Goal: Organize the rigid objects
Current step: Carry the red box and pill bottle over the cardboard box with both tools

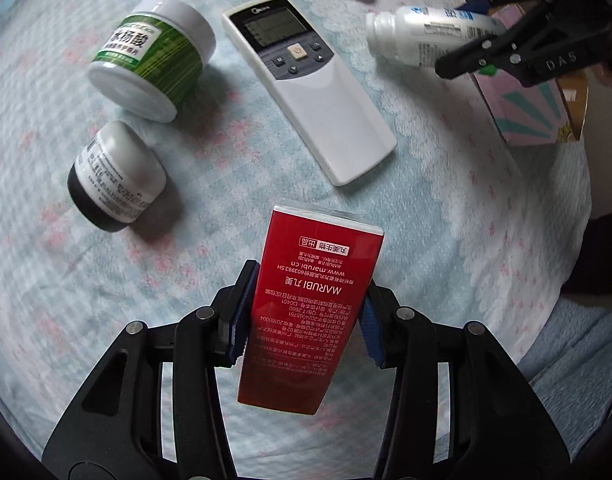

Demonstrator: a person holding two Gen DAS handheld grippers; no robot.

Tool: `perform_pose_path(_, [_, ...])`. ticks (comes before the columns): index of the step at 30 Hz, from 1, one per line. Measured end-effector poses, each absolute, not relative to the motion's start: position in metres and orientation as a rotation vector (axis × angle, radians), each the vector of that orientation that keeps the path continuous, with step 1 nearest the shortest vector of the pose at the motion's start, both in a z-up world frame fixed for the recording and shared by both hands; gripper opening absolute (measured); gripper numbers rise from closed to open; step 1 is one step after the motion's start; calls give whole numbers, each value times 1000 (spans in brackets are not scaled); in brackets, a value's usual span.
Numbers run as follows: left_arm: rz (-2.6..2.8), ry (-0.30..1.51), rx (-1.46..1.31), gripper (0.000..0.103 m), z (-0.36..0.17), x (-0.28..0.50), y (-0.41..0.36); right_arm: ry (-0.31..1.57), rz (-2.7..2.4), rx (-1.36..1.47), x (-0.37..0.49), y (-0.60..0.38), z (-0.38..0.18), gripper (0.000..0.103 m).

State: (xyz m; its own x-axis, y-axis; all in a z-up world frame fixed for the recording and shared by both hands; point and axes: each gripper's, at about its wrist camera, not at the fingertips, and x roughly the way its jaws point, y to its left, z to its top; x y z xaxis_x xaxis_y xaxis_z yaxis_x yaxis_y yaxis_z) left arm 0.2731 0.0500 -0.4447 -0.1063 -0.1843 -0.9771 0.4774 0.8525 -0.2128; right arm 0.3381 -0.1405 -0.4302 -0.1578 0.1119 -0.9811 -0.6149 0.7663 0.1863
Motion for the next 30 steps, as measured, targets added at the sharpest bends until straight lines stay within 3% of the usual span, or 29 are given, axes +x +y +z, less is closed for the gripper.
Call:
perform_pose_path(9, [-504, 1514, 112, 42, -394, 266, 66, 1579, 615, -120, 302, -167, -391, 47])
perform_pose_path(16, [-481, 1449, 76, 42, -347, 246, 37, 1506, 627, 42, 268, -195, -344, 46])
perform_pose_path(30, [-532, 1303, 96, 42, -254, 236, -99, 1312, 541, 187, 215, -340, -242, 46])
